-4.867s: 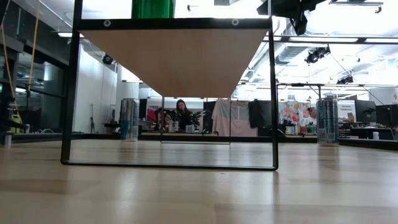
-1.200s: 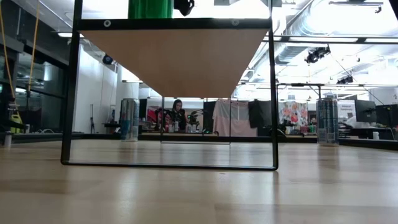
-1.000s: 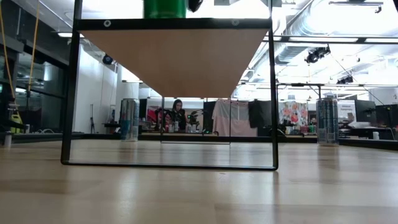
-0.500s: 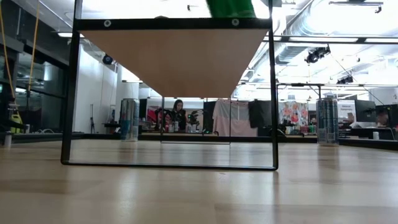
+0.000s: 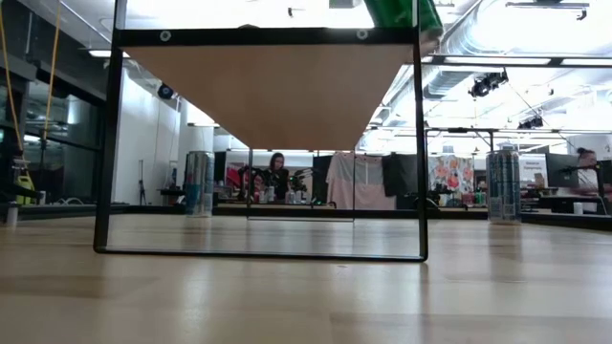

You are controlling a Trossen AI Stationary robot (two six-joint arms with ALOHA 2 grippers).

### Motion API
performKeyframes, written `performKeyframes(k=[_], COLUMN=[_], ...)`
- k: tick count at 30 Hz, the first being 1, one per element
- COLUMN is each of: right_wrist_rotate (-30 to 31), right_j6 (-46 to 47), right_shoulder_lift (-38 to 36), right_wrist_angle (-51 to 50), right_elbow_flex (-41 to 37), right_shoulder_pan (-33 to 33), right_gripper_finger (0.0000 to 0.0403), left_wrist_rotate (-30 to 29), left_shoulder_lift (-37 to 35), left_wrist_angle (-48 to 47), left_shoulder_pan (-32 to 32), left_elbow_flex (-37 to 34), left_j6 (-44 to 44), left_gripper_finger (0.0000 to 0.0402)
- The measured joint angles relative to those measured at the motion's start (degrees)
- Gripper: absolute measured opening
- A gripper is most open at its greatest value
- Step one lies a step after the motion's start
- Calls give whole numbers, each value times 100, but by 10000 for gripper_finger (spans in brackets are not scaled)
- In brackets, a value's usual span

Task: Place canned beverage on shelf
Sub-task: Put the top left green soda can on the shelf

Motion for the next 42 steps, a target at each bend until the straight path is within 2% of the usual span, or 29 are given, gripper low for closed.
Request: performKeyframes(k=[6, 10, 13, 16, 21, 23, 28, 34, 42], right_wrist_rotate=[722, 1205, 1641, 2038, 2496, 2675, 3183, 4120, 4153], right_j6=[536, 1063, 1692, 2220, 2765, 2784, 2774, 3237, 3543], right_shoulder_lift=[-567, -1226, -1898, -2465, -2640, -2466, -1678, -691, 349], right_wrist_angle=[54, 702, 1578, 2878, 4631, 4897, 4707, 3744, 2860], right_elbow_flex=[-54, -875, -1961, -3025, -3939, -3953, -3438, -2516, -1521], right_shoulder_pan=[93, 283, 502, 702, 802, 802, 766, 630, 551], right_gripper_finger=[275, 275, 275, 275, 276, 276, 278, 278, 279], left_wrist_rotate=[-135, -135, -135, -143, -219, -222, -222, -222, -220], left_shoulder_lift=[-57, -53, -45, -40, -40, -40, -40, -38, -38], left_wrist_angle=[7, 0, 0, 1, 0, 0, 0, -24, -46], left_shoulder_pan=[2, 0, 0, 2, 119, 180, 265, 262, 262], left_elbow_flex=[0, 0, 0, 0, 0, 0, 0, 0, 0], left_j6=[7, 7, 7, 11, 12, 13, 11, 11, 11], left_gripper_finger=[317, 317, 317, 317, 317, 317, 317, 317, 317])
